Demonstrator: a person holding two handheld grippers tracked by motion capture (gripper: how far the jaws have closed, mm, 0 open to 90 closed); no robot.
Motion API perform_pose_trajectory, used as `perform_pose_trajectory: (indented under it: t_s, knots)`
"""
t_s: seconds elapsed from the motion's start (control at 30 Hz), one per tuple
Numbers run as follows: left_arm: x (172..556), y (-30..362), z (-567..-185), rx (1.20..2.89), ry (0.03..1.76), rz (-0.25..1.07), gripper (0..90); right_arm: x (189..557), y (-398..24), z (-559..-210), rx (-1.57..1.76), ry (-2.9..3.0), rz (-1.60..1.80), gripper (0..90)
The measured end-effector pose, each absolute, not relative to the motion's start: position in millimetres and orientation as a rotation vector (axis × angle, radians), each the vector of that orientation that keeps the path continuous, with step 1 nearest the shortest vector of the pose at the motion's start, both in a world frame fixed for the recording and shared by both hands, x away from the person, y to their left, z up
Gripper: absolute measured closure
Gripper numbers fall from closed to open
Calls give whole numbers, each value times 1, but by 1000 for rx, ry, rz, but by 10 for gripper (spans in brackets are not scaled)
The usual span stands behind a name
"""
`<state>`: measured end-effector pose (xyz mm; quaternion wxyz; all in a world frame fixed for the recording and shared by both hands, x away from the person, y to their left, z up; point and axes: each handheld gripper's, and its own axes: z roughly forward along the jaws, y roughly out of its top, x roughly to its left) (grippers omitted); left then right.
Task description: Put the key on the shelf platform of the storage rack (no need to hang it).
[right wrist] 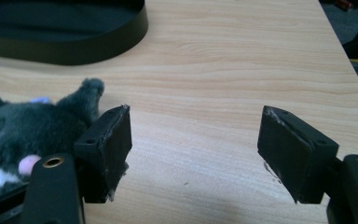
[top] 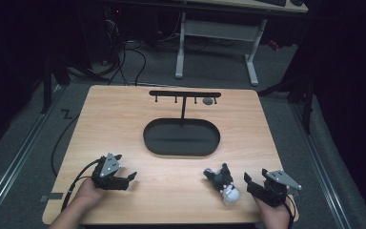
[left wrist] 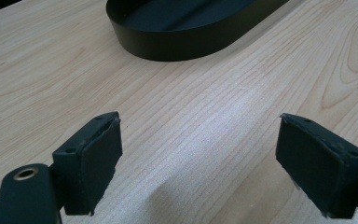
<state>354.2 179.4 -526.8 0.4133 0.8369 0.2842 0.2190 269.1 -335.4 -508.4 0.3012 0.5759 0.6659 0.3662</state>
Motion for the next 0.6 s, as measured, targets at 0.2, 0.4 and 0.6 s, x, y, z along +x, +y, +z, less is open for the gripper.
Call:
perform_pose_trajectory:
  t_s: [0.2, 0.4, 0.6]
  knots:
    - [354, 179, -527, 2104, 714, 553, 154, 269, -330, -507, 1487, 1780, 955, 254]
    - [354, 178, -527, 2109, 711, 555, 154, 269, -332, -510, 1499, 1779, 943, 250]
    - [354, 178, -527, 2112, 711, 555, 154, 269, -331, -511, 1501, 1778, 964, 256]
